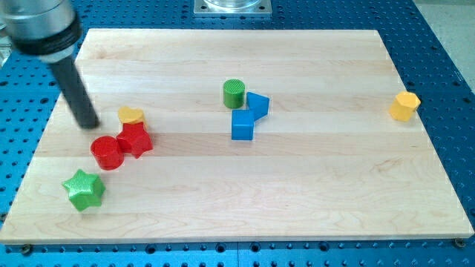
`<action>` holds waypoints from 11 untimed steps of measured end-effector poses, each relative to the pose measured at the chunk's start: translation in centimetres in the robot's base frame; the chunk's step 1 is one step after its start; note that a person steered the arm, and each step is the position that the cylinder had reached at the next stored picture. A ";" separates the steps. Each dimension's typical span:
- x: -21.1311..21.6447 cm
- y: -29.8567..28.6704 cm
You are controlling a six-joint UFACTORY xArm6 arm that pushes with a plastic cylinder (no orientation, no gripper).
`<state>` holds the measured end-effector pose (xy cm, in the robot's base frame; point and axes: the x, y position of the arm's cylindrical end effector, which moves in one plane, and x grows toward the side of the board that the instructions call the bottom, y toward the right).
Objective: Put the yellow heart below the blue cube
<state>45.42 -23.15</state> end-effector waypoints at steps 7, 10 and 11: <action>2.5 20.2; 3.1 16.2; 2.3 23.5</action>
